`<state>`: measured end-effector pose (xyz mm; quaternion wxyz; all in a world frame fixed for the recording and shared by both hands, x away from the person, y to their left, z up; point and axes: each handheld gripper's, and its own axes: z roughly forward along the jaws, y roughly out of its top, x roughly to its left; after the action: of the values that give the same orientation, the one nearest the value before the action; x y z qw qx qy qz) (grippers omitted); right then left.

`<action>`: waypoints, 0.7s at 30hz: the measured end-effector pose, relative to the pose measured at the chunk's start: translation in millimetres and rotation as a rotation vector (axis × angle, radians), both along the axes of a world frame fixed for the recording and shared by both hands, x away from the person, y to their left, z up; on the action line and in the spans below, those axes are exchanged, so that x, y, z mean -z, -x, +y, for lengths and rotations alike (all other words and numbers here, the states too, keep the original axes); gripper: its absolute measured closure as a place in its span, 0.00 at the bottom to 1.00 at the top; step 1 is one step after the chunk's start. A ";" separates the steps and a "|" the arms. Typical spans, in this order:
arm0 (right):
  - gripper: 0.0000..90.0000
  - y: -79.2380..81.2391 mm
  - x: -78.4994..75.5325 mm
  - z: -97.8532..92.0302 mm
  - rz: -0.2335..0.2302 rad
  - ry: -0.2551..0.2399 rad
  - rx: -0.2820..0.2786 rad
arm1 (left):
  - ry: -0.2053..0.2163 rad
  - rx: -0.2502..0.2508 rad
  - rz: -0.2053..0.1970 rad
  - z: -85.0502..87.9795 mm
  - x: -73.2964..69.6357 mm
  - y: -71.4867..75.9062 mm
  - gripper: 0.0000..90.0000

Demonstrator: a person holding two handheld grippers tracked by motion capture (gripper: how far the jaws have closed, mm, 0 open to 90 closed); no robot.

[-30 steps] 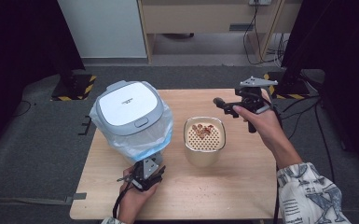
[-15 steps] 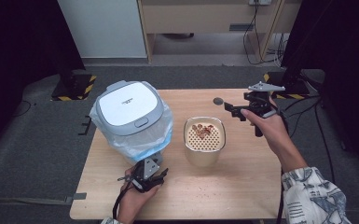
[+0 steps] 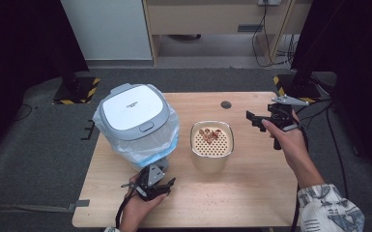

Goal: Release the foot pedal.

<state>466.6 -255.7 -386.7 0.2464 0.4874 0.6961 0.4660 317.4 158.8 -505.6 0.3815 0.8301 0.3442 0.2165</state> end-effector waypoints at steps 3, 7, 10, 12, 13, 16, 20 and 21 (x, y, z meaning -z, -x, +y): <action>0.07 5.1 8.7 -7.3 0.002 -0.003 0.013 | 0.017 0.010 0.009 1.3 -1.2 0.0 0.42; 0.07 12.7 21.1 -15.0 0.009 0.001 0.027 | 0.025 0.026 0.010 2.6 -2.0 0.3 0.41; 0.07 19.7 32.0 -19.6 0.020 -0.001 0.040 | 0.027 0.024 0.014 3.5 -2.2 0.2 0.41; 0.07 25.2 39.7 -21.6 0.028 0.002 0.041 | 0.026 0.023 0.017 3.7 -1.8 0.0 0.40; 0.07 27.0 42.2 -21.9 0.028 0.006 0.042 | 0.024 0.023 0.021 3.9 -1.7 -0.1 0.39; 0.07 33.8 51.1 -22.6 0.034 0.007 0.043 | 0.015 0.022 0.022 4.3 -1.8 -0.2 0.39; 0.07 42.2 62.2 -22.3 0.037 0.017 0.051 | 0.007 0.023 0.025 5.1 -1.5 -0.3 0.37; 0.07 44.0 64.5 -22.0 0.038 0.014 0.056 | 0.007 0.022 0.029 5.6 -1.4 -0.1 0.37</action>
<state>422.6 -277.7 -451.2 0.2498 0.5137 0.6899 0.4446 317.5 164.4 -504.3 0.3815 0.8357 0.3412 0.1991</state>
